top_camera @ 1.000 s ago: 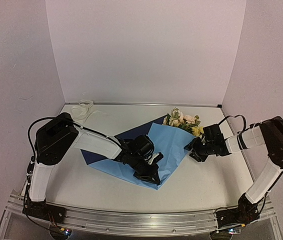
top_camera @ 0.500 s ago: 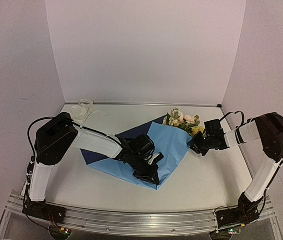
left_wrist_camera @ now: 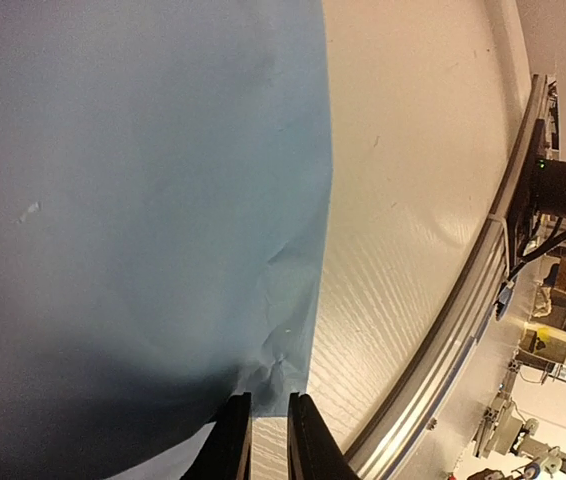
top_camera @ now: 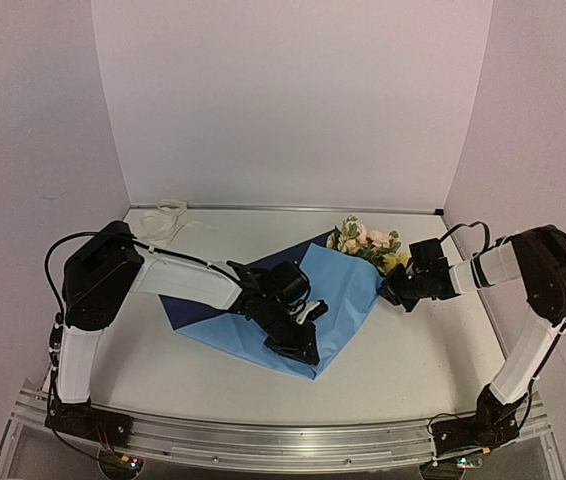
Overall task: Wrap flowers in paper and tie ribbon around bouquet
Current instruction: Press the 1/4-folded wrapping paper at the center of the board, then fold the two-thirds-folded wrapping paper at the center of the board.
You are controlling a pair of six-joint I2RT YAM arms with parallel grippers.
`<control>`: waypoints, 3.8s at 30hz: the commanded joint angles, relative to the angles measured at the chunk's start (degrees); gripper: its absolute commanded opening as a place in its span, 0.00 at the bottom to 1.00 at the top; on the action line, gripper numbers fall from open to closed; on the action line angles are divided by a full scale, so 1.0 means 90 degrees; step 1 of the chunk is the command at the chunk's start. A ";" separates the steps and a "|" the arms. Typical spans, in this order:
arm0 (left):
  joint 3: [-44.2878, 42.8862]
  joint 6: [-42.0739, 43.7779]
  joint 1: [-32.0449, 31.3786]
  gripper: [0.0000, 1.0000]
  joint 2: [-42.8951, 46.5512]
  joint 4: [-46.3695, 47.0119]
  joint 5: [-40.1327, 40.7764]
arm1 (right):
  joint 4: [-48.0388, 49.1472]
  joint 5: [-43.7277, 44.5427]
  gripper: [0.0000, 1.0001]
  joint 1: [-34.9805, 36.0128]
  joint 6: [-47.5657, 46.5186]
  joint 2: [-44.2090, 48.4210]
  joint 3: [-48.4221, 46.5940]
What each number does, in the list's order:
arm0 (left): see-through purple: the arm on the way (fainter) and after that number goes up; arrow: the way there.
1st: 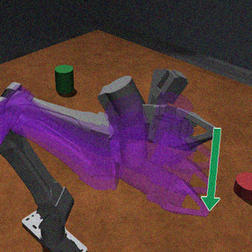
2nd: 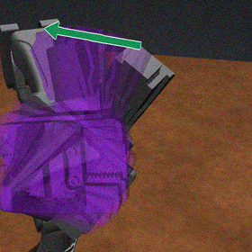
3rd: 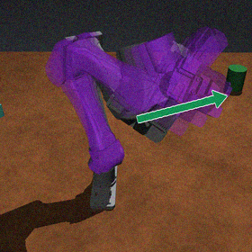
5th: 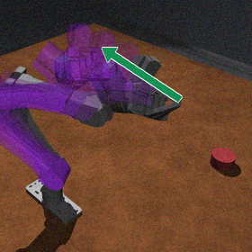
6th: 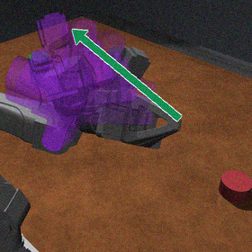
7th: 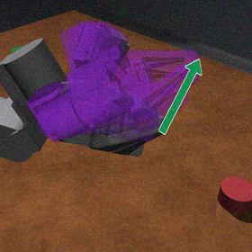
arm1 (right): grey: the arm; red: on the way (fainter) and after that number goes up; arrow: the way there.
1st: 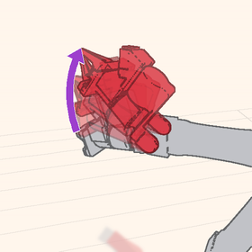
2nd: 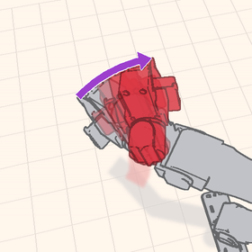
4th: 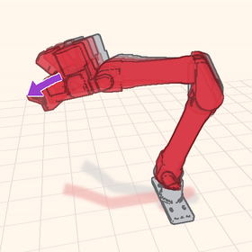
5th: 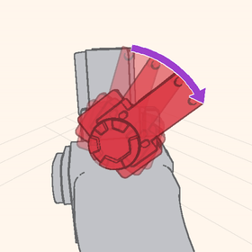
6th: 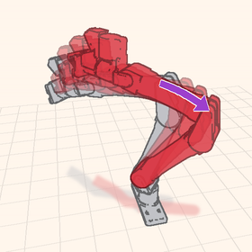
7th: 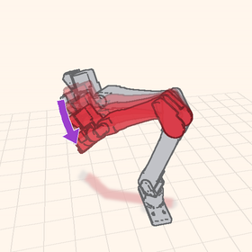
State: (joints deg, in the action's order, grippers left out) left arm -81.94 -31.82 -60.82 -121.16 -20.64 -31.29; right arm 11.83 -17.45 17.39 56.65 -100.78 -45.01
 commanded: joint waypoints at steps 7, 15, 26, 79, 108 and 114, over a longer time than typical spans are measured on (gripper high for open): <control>-0.0791 0.0239 -0.0070 0.15 0.0150 -0.0190 0.0084 | -0.0542 0.0192 0.00 -0.0008 -0.0385 0.0559 -0.0152; -0.0743 0.0315 -0.0190 0.12 -0.0439 -0.0420 0.0190 | -0.0864 0.0211 0.00 -0.0010 -0.0560 0.0575 -0.0348; -0.0607 0.0173 -0.0480 0.09 -0.0832 -0.0607 0.0508 | -0.1161 0.0299 0.00 -0.0009 -0.0708 0.0509 -0.0589; 0.2647 -0.1739 0.1321 0.26 0.2381 0.2600 -0.0730 | -0.1656 0.1404 0.31 0.4552 0.0552 0.1171 -0.0128; 0.6625 -0.3386 0.3086 0.50 0.6714 0.0784 0.1093 | -0.2009 0.1250 0.33 0.5268 0.0853 0.0543 0.0404; 0.7007 -0.3683 0.2976 0.55 0.6544 0.1884 0.1043 | -0.2047 0.1207 0.33 0.5268 0.0824 0.0401 0.0298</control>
State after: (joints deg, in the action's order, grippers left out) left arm -19.82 -62.41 -33.25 -61.05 -11.54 -22.26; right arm -3.55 -5.80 64.29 64.16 -94.30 -42.61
